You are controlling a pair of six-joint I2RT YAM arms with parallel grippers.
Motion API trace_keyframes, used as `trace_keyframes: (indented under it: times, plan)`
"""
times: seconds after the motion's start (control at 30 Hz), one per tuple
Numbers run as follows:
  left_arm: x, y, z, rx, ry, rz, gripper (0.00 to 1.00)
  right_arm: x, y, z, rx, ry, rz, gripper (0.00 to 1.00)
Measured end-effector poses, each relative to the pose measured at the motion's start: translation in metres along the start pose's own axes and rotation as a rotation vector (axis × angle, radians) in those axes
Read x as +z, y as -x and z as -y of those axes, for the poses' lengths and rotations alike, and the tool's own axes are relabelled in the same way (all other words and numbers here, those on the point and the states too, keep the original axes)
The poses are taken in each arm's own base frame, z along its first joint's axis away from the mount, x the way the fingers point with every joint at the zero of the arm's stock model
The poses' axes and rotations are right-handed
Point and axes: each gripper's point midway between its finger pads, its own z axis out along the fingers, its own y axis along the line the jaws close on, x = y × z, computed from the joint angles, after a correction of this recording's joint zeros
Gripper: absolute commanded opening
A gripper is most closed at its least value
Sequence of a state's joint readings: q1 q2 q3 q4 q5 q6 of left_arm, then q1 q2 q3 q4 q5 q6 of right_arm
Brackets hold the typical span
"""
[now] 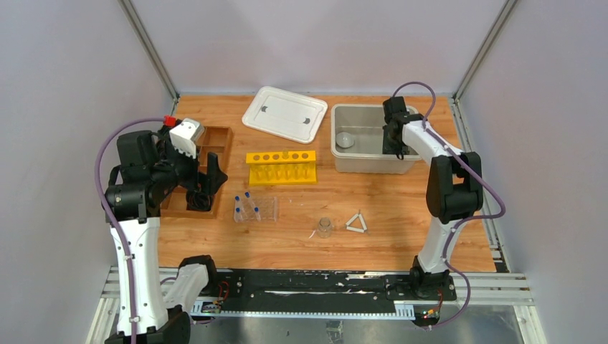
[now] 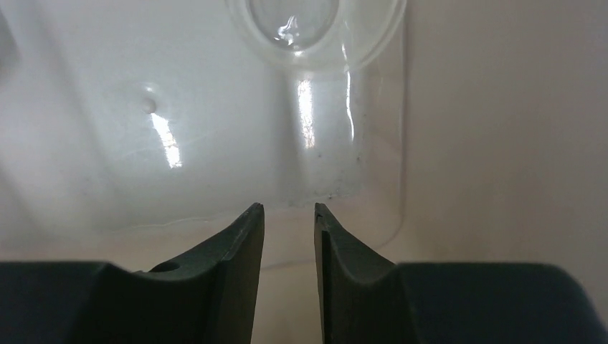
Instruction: Organize the chemistry lab equipment
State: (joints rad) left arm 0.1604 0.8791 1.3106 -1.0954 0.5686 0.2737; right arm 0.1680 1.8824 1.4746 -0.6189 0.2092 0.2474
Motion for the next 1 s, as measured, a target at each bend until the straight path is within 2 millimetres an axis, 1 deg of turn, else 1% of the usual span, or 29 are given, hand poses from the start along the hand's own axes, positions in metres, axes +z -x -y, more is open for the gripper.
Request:
trace_keyframes:
  times: [0.1, 0.2, 0.27, 0.37, 0.43, 0.5, 0.57, 0.6, 0.63, 0.67, 0.7, 0.77, 0.8, 0.87, 0.97, 1.0]
  plan:
    - [0.0, 0.0, 0.0, 0.002, 0.001, 0.001, 1.0, 0.004, -0.015, 0.0, -0.01, -0.006, -0.031, 0.35]
    - [0.0, 0.0, 0.0, 0.002, 0.0, 0.002, 1.0, -0.001, -0.025, 0.001, -0.015, -0.007, -0.041, 0.35]
    - [-0.001, 0.0, 0.0, 0.003, 0.0, 0.003, 1.0, -0.008, -0.024, 0.002, -0.014, -0.005, -0.025, 0.36]
    - [-0.002, 0.0, 0.002, 0.008, -0.001, 0.009, 1.0, -0.023, -0.015, 0.003, -0.009, -0.005, 0.02, 0.41]
    - [-0.002, -0.002, 0.003, 0.008, -0.002, 0.008, 1.0, -0.037, -0.009, 0.003, -0.009, -0.016, 0.061, 0.44]
    - [-0.002, -0.003, 0.003, 0.007, -0.002, 0.007, 1.0, -0.058, -0.003, 0.0, -0.023, -0.025, 0.12, 0.46]
    - [-0.003, -0.003, 0.003, 0.008, -0.002, 0.008, 1.0, -0.085, -0.002, -0.012, -0.051, -0.006, 0.19, 0.48]
    - [-0.003, -0.003, 0.003, 0.008, -0.001, 0.008, 1.0, -0.102, -0.005, -0.021, -0.073, 0.019, 0.227, 0.5]
    - [-0.003, -0.003, 0.003, 0.008, -0.002, 0.008, 1.0, -0.115, -0.009, -0.028, -0.09, 0.04, 0.256, 0.51]
    - [-0.002, -0.003, 0.003, 0.007, -0.002, 0.007, 1.0, -0.128, -0.015, -0.036, -0.108, 0.069, 0.285, 0.52]
    - [-0.002, -0.003, 0.003, 0.007, -0.002, 0.007, 1.0, -0.143, -0.026, -0.046, -0.133, 0.11, 0.312, 0.52]
    - [-0.002, -0.003, 0.003, 0.006, -0.002, 0.005, 1.0, -0.157, -0.044, -0.056, -0.155, 0.166, 0.329, 0.52]
    - [-0.001, -0.003, 0.003, 0.006, -0.003, 0.004, 1.0, -0.16, -0.055, -0.061, -0.164, 0.188, 0.327, 0.52]
    - [-0.001, -0.004, 0.002, 0.005, -0.003, 0.002, 1.0, -0.157, -0.085, -0.07, -0.185, 0.221, 0.293, 0.52]
    - [0.0, -0.004, 0.002, 0.003, -0.005, -0.001, 1.0, -0.14, -0.136, -0.086, -0.237, 0.252, 0.184, 0.51]
    - [0.0, -0.004, 0.002, 0.002, -0.005, -0.002, 1.0, -0.135, -0.15, -0.09, -0.249, 0.257, 0.149, 0.51]
